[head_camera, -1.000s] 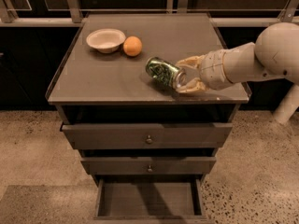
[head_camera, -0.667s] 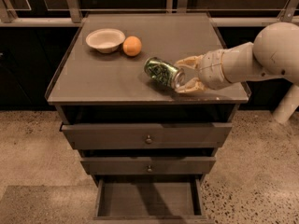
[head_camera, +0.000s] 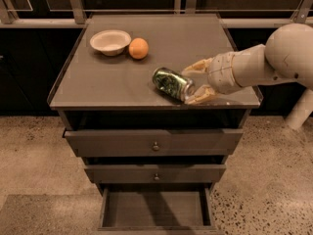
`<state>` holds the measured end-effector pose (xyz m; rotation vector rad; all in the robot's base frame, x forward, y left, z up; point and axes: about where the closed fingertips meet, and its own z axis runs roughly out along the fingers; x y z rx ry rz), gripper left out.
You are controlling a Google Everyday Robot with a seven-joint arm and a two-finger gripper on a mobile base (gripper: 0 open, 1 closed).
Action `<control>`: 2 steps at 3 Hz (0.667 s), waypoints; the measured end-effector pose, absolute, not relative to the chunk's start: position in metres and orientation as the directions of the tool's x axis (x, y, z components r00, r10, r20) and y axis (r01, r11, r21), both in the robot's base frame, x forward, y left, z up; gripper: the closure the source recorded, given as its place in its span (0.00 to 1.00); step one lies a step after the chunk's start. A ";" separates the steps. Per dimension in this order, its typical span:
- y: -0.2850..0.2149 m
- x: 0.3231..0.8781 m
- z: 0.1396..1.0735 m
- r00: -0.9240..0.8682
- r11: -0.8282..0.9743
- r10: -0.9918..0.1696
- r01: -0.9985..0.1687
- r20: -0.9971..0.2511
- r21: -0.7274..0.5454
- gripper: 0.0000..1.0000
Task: Pick green can from bottom drawer and place on counter
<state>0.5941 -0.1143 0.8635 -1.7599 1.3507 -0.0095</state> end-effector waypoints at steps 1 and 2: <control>-0.114 0.594 0.863 0.406 -0.009 -0.778 -0.771 -0.480 -0.637 0.00; -0.114 0.594 0.863 0.406 -0.009 -0.778 -0.771 -0.480 -0.637 0.00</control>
Offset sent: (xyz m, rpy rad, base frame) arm 0.0000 0.0000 0.0000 0.0000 0.0000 0.0001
